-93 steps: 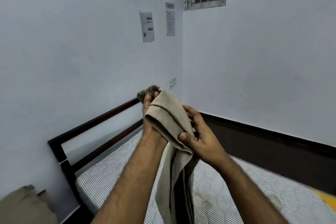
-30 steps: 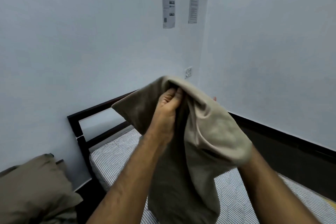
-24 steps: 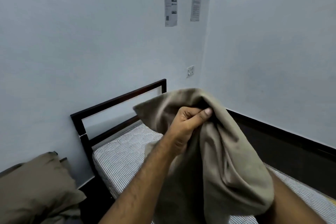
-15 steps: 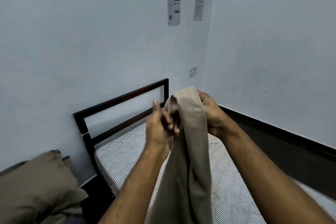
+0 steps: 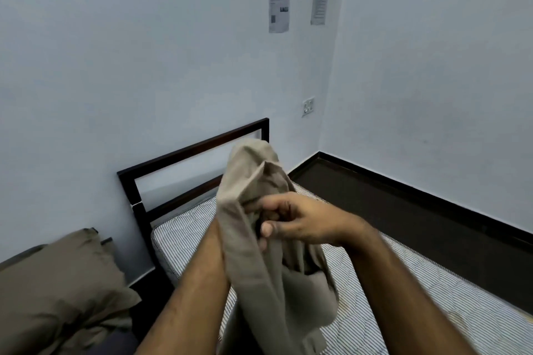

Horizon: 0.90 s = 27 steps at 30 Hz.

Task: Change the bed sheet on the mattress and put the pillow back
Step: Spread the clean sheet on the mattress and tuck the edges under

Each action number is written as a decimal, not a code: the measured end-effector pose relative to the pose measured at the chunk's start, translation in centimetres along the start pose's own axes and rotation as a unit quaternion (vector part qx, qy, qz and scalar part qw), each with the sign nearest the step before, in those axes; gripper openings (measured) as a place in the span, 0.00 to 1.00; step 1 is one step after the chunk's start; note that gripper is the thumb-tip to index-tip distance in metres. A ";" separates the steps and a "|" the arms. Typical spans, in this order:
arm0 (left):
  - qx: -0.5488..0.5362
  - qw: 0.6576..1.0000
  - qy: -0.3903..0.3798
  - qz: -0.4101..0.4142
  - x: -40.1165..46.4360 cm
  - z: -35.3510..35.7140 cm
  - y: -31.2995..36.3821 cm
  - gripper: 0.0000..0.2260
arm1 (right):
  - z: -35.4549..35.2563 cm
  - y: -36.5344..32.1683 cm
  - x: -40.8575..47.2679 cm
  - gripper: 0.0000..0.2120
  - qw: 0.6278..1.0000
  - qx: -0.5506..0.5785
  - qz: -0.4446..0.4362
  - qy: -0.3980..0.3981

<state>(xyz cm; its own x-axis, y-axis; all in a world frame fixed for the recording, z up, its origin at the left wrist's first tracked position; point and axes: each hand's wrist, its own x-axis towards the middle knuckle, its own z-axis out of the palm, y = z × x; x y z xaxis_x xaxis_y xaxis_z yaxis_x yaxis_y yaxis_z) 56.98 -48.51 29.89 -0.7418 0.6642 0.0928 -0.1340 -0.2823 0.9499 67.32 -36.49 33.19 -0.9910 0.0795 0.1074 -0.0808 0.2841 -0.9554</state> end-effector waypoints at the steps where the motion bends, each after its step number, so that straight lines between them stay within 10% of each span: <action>1: -0.050 0.992 -0.021 -0.112 2.0 -0.6 0.4 0.12 | 0.0 0.7 -0.3 0.10 1.000 -0.003 -0.004 0.028; 8: -0.268 0.923 -0.178 -0.213 4.9 4.7 3.4 0.08 | -2.1 3.3 -0.7 0.17 0.898 -0.054 -0.056 0.434; 10: -0.341 0.875 -0.289 -0.185 5.0 5.4 3.9 0.12 | -2.0 3.0 -0.5 0.24 0.893 -0.100 -0.048 0.436; 17: -0.287 0.922 -0.235 -0.114 5.1 4.8 5.0 0.13 | -1.2 3.2 -0.1 0.13 0.912 -0.054 -0.088 0.397; 27: -0.325 0.890 -0.309 -0.081 8.3 4.6 5.5 0.18 | -2.7 6.8 1.1 0.10 0.852 -0.187 0.002 0.489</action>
<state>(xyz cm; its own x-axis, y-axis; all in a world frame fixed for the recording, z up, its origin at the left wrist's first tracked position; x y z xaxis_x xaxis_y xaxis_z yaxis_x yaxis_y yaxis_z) 53.09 -41.37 37.22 -0.2012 0.9298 0.3081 -0.7065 -0.3557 0.6119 66.01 -31.89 27.57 -0.4135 0.7871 0.4578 0.1435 0.5528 -0.8209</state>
